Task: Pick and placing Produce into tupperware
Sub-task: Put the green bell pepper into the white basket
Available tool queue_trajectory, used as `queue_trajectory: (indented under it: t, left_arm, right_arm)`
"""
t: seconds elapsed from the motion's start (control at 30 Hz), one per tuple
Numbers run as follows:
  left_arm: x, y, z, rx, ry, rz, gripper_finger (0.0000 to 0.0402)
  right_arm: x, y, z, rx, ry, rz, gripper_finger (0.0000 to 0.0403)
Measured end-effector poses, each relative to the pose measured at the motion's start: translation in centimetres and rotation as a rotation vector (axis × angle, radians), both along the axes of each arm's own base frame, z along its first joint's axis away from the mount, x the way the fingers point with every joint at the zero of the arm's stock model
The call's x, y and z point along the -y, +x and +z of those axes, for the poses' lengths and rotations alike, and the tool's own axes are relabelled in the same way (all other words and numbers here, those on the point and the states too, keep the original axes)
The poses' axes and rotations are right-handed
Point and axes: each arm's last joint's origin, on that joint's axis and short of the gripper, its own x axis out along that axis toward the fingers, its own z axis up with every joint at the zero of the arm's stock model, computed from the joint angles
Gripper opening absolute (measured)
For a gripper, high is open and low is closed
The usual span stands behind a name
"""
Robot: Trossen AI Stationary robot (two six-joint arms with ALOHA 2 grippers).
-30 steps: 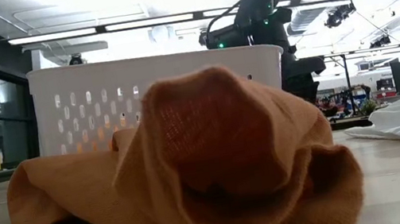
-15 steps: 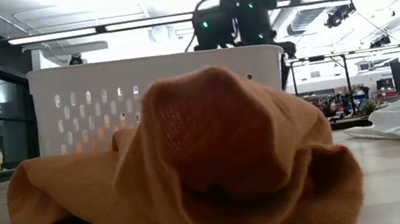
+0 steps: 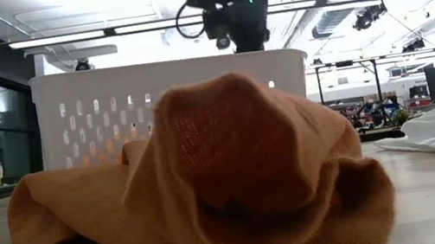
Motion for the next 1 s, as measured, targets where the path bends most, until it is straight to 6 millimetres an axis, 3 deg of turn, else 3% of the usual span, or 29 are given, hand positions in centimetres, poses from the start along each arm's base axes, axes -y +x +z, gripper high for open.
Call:
queue_trajectory:
  t: [0.37,0.73,1.0]
  left_arm:
    - [0.0,0.0,0.0,-0.012,0.017,-0.008,0.0111]
    - [0.0,0.0,0.0,-0.013,0.018,-0.007,0.0111]
    - [0.0,0.0,0.1,-0.004,0.021,-0.007,0.0111]
  right_arm:
    - [2.4,-0.8,5.0,0.09,-0.018,-0.091,0.0216]
    - [3.1,-1.9,8.8,0.154,-0.031,-0.131,0.0216]
    - [3.8,-3.2,12.9,0.273,-0.07,-0.176,0.0216]
